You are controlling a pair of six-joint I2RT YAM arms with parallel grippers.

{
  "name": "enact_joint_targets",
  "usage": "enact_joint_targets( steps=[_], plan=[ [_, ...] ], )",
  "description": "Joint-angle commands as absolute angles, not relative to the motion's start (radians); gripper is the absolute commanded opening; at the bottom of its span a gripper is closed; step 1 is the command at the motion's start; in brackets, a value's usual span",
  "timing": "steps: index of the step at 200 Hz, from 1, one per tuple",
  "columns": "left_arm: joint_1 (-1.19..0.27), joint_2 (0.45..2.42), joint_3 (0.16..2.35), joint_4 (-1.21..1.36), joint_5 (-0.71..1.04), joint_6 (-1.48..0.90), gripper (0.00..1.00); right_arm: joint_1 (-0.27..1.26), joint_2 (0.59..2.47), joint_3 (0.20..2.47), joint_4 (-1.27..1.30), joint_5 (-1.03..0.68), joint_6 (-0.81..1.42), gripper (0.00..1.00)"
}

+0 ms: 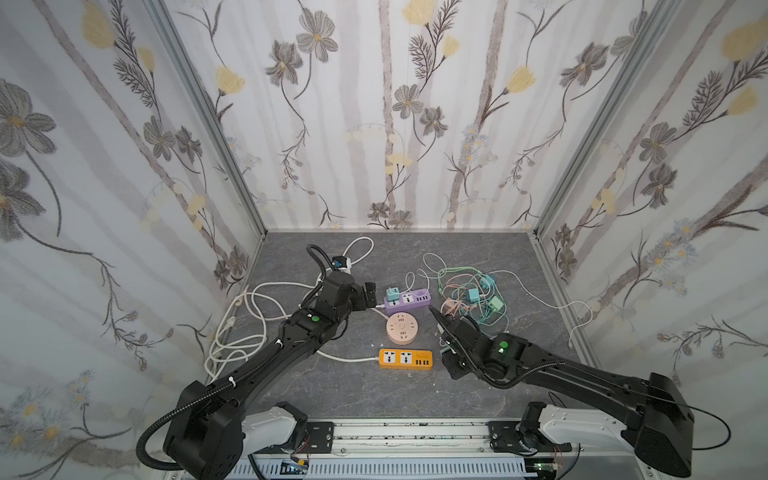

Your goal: Insert the plug

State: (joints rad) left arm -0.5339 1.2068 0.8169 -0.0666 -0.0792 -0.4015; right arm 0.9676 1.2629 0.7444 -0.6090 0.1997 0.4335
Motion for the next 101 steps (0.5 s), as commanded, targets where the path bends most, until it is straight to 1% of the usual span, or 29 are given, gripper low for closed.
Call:
enact_joint_targets(
  steps=[1, 21, 39, 62, 101],
  plan=[
    [-0.538, 1.204, 0.845, -0.003, 0.151, -0.45, 1.0, 0.967, 1.203, 0.743, -0.392, 0.317, 0.343, 0.28],
    [-0.552, 1.192, 0.86, 0.064, 0.295, -0.45, 0.97, 0.966, 1.199, 0.758, -0.242, 0.356, 0.274, 0.28],
    [-0.58, 1.189, 0.874, 0.046, 0.359, -0.381, 0.94, 0.966, 1.22, 0.785, -0.112, 0.372, 0.224, 0.28],
    [-0.596, 1.187, 0.881, 0.053, 0.443, -0.368, 0.86, 0.966, 1.258, 0.821, 0.021, 0.403, 0.199, 0.29],
    [-0.615, 1.211, 0.887, 0.175, 0.556, -0.426, 0.73, 0.969, 1.289, 0.819, 0.168, 0.353, 0.129, 0.29]
  ],
)
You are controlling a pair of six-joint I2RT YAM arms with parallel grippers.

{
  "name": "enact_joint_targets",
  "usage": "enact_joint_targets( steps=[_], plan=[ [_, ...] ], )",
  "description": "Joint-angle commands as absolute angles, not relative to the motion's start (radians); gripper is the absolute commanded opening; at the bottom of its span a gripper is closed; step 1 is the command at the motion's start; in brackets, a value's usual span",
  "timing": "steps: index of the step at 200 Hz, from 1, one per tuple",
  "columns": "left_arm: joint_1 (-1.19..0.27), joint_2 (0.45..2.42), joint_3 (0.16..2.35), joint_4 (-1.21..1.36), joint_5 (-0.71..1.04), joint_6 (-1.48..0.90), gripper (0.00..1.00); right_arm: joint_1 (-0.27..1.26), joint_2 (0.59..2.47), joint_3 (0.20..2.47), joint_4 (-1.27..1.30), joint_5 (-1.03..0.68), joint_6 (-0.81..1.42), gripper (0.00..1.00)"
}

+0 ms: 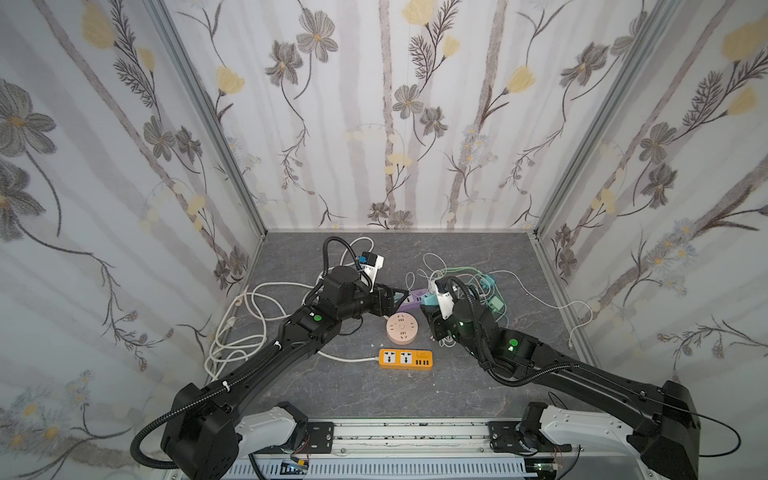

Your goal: Insert the plug

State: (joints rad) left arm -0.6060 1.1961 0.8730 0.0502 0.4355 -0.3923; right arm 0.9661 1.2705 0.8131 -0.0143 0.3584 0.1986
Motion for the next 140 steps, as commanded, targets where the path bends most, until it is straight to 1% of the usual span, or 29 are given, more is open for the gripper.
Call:
enact_joint_targets(
  steps=[1, 15, 32, 50, 80, 99, 140],
  plan=[
    [-0.616, 1.211, 0.887, 0.179, 0.558, -0.428, 0.73, 0.97, 1.289, 0.818, 0.171, 0.353, 0.127, 0.29],
    [-0.623, 1.23, 0.887, 0.23, 0.58, -0.439, 0.69, 0.973, 1.299, 0.814, 0.205, 0.335, 0.106, 0.3],
    [-0.625, 1.256, 0.902, 0.228, 0.589, -0.439, 0.63, 0.975, 1.307, 0.802, 0.247, 0.289, 0.079, 0.3],
    [-0.627, 1.296, 0.92, 0.239, 0.612, -0.447, 0.59, 0.98, 1.312, 0.792, 0.276, 0.275, 0.078, 0.31],
    [-0.629, 1.314, 0.903, 0.314, 0.626, -0.471, 0.53, 0.988, 1.323, 0.777, 0.322, 0.25, 0.072, 0.32],
    [-0.629, 1.329, 0.909, 0.318, 0.66, -0.474, 0.5, 0.988, 1.339, 0.783, 0.326, 0.253, 0.09, 0.32],
    [-0.628, 1.316, 0.893, 0.301, 0.674, -0.444, 0.21, 0.988, 1.345, 0.781, 0.35, 0.278, 0.137, 0.33]
  ],
)
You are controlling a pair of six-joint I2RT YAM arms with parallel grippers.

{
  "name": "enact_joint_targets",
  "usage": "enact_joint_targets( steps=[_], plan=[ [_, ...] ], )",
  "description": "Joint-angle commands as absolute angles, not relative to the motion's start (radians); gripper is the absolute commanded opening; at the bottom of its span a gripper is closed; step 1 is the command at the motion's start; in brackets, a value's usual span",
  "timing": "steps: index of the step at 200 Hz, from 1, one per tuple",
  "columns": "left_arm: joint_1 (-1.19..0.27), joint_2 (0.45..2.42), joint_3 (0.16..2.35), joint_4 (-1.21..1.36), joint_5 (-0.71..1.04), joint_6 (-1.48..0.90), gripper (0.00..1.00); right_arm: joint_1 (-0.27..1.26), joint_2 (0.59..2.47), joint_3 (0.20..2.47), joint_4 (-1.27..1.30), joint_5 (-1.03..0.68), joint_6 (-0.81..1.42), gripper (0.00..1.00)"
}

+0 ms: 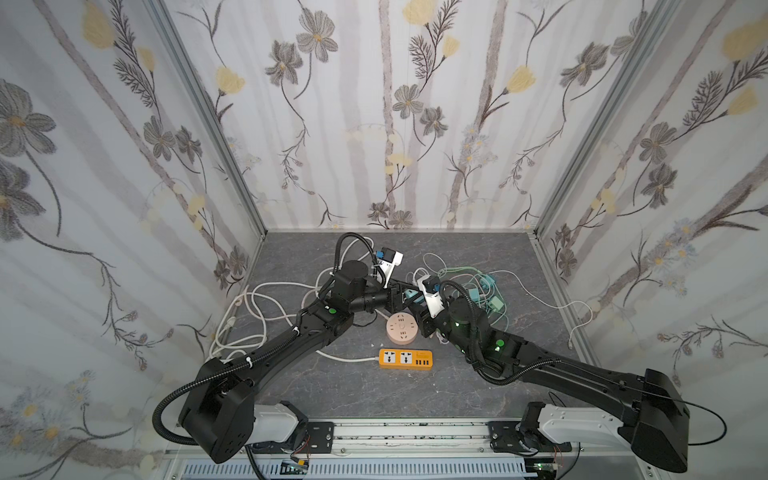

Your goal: Insert the plug

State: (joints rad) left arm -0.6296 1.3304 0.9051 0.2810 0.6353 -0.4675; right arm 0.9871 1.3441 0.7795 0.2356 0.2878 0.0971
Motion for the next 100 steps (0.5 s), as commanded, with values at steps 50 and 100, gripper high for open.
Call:
enact_joint_targets(
  steps=[50, 100],
  plan=[
    [-0.616, 1.231, 0.899, 0.174, 0.573, -0.315, 0.0, 0.936, 1.283, 0.777, 0.235, 0.136, 0.144, 0.5],
    [-0.552, 1.204, 0.965, 0.08, 0.53, -0.241, 0.0, 0.708, 1.147, 0.724, 0.002, -0.055, 0.178, 0.8]
  ],
)
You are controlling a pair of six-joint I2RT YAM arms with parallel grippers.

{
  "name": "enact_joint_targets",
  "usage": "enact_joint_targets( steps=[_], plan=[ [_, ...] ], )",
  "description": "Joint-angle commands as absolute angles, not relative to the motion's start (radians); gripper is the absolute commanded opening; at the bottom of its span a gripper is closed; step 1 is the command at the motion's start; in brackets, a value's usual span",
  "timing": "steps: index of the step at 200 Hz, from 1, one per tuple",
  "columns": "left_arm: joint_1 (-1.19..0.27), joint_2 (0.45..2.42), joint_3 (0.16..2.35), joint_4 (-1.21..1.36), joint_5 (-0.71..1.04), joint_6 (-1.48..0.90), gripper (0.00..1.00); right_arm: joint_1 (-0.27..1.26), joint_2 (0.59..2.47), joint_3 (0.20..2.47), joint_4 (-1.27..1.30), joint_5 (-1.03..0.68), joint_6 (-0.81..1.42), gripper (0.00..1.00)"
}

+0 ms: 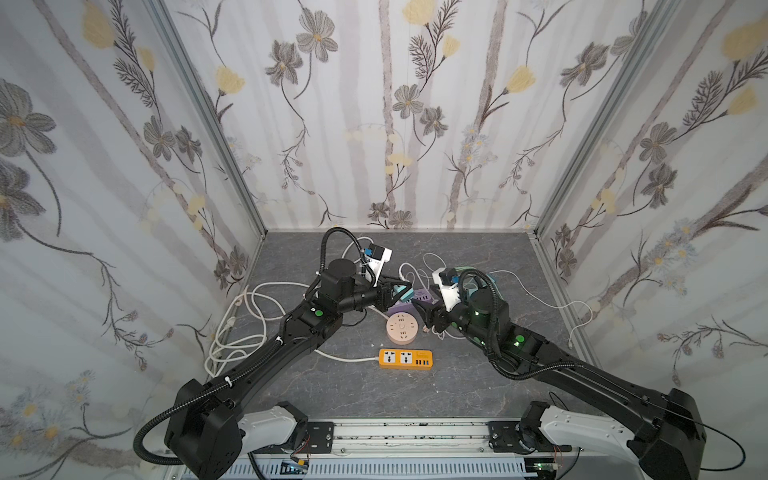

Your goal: Insert the plug

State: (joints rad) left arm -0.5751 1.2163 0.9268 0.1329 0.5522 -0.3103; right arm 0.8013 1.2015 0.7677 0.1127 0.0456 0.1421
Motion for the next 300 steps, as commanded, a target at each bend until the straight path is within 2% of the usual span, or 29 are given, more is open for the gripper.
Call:
enact_joint_targets(
  steps=[1, 22, 42, 73, 106, 124, 132, 135, 147, 156, 180, 201, 226, 241, 300],
  plan=[
    [-0.55, 1.204, 0.967, 0.077, 0.531, -0.239, 0.0, 0.703, 1.145, 0.722, 0.001, -0.06, 0.179, 0.8],
    [-0.542, 1.209, 1.018, 0.036, 0.556, -0.213, 0.0, 0.602, 1.144, 0.678, -0.005, -0.187, 0.193, 0.83],
    [-0.54, 1.223, 1.055, 0.013, 0.584, -0.208, 0.0, 0.57, 1.222, 0.705, -0.005, -0.273, 0.126, 0.82],
    [-0.54, 1.226, 1.069, 0.021, 0.61, -0.224, 0.0, 0.563, 1.392, 0.759, 0.106, -0.237, 0.063, 0.8],
    [-0.54, 1.216, 1.074, 0.021, 0.62, -0.23, 0.0, 0.555, 1.575, 0.815, 0.262, -0.273, 0.011, 0.77],
    [-0.54, 1.213, 1.083, 0.02, 0.644, -0.232, 0.0, 0.554, 1.666, 0.846, 0.349, -0.174, 0.04, 0.69],
    [-0.54, 1.211, 1.089, 0.017, 0.651, -0.233, 0.0, 0.551, 1.684, 0.86, 0.375, -0.154, 0.048, 0.6],
    [-0.54, 1.21, 1.093, 0.014, 0.652, -0.232, 0.0, 0.551, 1.686, 0.863, 0.379, -0.142, 0.051, 0.53],
    [-0.54, 1.206, 1.11, -0.014, 0.646, -0.226, 0.0, 0.549, 1.659, 0.867, 0.382, -0.108, 0.062, 0.31],
    [-0.541, 1.204, 1.127, -0.04, 0.637, -0.219, 0.0, 0.55, 1.615, 0.851, 0.374, -0.084, 0.059, 0.19],
    [-0.567, 1.218, 1.178, -0.105, 0.615, -0.2, 0.0, 0.524, 1.419, 0.806, 0.308, -0.061, 0.053, 0.06],
    [-0.616, 1.274, 1.259, -0.121, 0.646, -0.191, 0.0, 0.51, 1.273, 0.771, 0.324, 0.006, 0.061, 0.03],
    [-0.668, 1.362, 1.37, -0.095, 0.727, -0.187, 0.0, 0.497, 1.163, 0.716, 0.528, 0.102, 0.041, 0.03],
    [-0.69, 1.402, 1.443, -0.126, 0.73, -0.143, 0.0, 0.468, 1.139, 0.728, 0.589, 0.091, 0.031, 0.02],
    [-0.695, 1.459, 1.598, -0.187, 0.71, -0.095, 0.0, 0.372, 1.066, 0.91, 0.574, 0.031, -0.076, 0.03]
  ],
)
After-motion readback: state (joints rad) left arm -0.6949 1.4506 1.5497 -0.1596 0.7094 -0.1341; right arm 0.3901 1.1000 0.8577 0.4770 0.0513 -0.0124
